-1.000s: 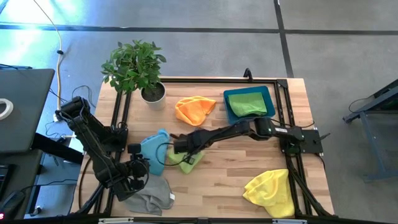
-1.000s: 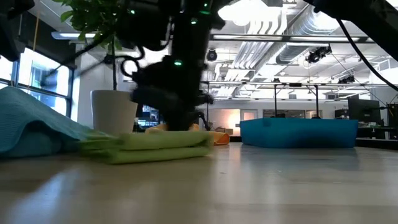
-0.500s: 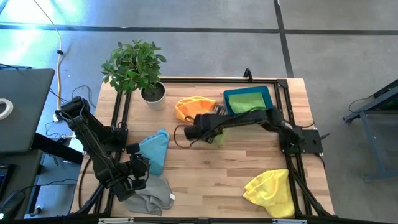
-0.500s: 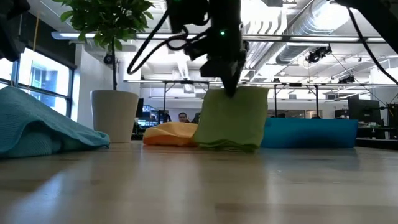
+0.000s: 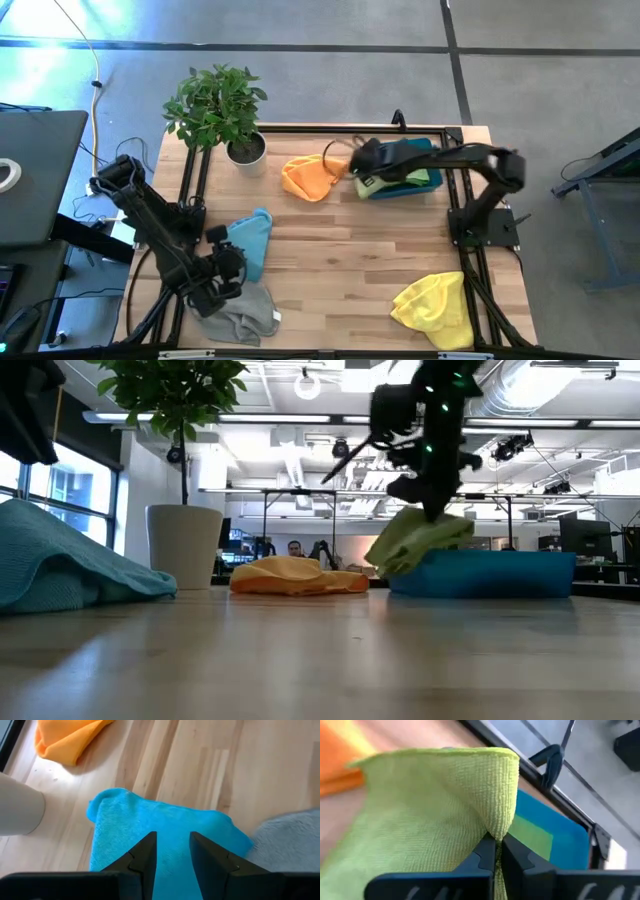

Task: Fold microfiber towels
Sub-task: Put the light green microfiber cloth into the blue bin

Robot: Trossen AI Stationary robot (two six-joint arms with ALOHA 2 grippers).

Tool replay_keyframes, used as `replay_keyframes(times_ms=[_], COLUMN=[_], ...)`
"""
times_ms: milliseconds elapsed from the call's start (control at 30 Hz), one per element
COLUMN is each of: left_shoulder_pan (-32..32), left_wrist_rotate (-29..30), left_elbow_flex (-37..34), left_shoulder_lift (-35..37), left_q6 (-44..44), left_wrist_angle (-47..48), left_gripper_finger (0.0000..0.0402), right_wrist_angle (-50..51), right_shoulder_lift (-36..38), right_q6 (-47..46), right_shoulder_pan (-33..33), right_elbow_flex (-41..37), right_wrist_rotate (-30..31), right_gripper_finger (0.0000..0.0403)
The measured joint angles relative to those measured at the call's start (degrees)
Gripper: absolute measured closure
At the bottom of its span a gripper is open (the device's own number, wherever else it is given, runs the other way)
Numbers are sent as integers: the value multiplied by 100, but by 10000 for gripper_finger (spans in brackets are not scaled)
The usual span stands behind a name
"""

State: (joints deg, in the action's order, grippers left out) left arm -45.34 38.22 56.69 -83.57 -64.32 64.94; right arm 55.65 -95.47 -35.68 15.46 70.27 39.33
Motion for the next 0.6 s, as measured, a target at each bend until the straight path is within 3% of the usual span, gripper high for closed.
replay_keyframes(times_ms=[100,233,600], left_shoulder_pan=[195,449,978], left_wrist_rotate=[-2,-7,-24], left_elbow_flex=[0,1,0], left_shoulder_lift=[0,0,0], left_q6=[93,231,498], left_wrist_angle=[-1,-2,-4], left_gripper_finger=[296,296,296], right_wrist_angle=[-996,-1585,-925], right_shoulder_lift=[409,591,591], right_q6=[390,616,1163], right_shoulder_pan=[418,907,1407], right_elbow_flex=[-695,-1227,-1332], right_wrist_rotate=[11,-316,-563], right_gripper_finger=[402,402,402])
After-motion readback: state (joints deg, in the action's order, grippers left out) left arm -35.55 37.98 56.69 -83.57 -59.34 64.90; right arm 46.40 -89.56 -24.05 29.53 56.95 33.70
